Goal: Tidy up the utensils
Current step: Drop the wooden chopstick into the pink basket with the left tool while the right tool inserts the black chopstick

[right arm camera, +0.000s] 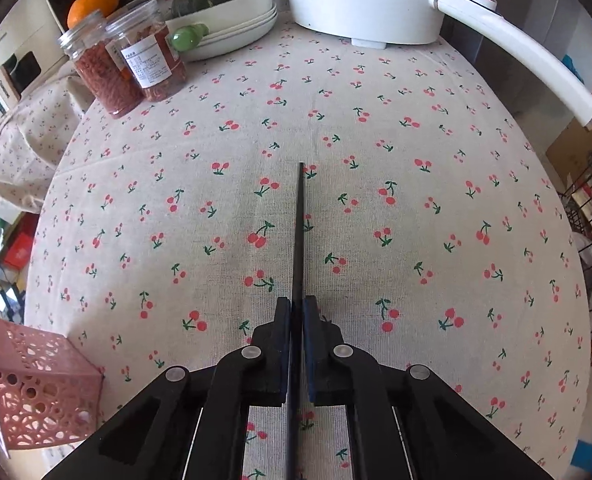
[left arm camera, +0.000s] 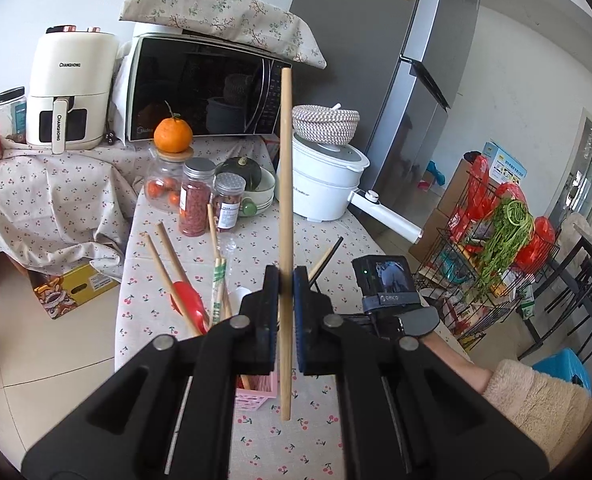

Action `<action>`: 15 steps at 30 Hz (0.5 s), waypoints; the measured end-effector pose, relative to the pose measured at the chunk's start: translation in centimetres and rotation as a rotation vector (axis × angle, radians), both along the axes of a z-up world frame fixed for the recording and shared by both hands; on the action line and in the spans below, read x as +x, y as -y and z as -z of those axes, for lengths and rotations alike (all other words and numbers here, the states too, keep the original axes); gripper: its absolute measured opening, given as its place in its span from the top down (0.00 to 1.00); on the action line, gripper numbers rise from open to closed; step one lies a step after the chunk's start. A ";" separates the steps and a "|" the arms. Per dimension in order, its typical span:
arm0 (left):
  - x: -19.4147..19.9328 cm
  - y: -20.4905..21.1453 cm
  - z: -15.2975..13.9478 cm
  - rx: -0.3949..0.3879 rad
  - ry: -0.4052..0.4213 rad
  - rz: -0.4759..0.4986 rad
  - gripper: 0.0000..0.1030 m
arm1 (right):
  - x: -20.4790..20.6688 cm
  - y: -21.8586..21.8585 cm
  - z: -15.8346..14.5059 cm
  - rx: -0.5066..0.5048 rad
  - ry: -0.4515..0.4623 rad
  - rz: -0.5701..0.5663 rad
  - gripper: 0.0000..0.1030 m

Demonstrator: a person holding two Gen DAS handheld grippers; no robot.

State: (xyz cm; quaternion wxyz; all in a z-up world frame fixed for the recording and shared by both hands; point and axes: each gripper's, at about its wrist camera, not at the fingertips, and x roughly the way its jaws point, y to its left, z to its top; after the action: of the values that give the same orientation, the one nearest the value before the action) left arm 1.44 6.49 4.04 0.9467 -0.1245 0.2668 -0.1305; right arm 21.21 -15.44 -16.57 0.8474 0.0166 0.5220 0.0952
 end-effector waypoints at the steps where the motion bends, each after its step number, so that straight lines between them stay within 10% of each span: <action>1: 0.0 -0.2 -0.2 -0.002 0.017 -0.014 0.92 | -0.4 0.3 -0.7 0.014 0.028 0.005 0.94; 15: 1.5 -0.5 2.3 0.042 0.160 -0.130 0.92 | -9.1 4.1 -10.6 0.249 0.378 0.004 0.94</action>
State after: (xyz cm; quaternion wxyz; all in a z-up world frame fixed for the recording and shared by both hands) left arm 2.91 6.98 1.72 0.9738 -0.1109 0.1846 -0.0728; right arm 12.11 -19.54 -5.93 0.9217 0.1043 0.3382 0.1586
